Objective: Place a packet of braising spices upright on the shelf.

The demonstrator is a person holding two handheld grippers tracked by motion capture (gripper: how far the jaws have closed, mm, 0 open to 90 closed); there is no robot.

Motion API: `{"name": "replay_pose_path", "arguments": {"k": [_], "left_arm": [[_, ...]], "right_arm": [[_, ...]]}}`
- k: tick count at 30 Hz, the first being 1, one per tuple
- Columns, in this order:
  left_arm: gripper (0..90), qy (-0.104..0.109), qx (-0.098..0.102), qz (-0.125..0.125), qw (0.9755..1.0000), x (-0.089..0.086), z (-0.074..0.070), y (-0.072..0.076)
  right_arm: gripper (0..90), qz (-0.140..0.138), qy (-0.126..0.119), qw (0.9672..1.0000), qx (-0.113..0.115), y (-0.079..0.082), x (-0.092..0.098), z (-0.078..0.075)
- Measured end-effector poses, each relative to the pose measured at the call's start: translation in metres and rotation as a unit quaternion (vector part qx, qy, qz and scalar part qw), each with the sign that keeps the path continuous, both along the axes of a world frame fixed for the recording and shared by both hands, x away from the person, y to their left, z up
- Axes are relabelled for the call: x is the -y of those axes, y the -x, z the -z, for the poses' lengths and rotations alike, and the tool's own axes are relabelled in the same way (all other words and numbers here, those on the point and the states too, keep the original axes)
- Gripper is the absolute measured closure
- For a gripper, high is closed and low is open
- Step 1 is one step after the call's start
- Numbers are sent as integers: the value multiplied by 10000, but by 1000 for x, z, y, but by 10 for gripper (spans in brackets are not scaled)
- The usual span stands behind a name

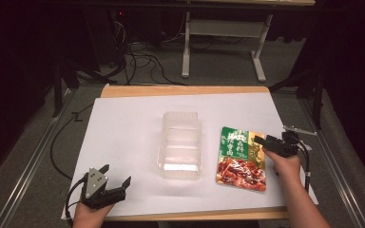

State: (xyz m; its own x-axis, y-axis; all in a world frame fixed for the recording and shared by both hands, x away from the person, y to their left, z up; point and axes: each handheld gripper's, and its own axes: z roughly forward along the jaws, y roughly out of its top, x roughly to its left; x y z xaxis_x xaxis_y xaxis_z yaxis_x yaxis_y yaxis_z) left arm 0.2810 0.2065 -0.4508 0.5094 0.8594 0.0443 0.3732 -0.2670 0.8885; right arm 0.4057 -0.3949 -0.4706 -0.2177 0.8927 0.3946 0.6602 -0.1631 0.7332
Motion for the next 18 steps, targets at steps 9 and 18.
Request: {"name": "replay_pose_path", "arguments": {"k": [9,18], "left_arm": [[147,-70,-8,82,9999,3,1,1],[147,-59,-13,59,10000,1,0,0]], "right_arm": [[290,94,-152,9996,-229,-9,4,8],[346,0,-326,9990,-302,-11,4,10]]}}
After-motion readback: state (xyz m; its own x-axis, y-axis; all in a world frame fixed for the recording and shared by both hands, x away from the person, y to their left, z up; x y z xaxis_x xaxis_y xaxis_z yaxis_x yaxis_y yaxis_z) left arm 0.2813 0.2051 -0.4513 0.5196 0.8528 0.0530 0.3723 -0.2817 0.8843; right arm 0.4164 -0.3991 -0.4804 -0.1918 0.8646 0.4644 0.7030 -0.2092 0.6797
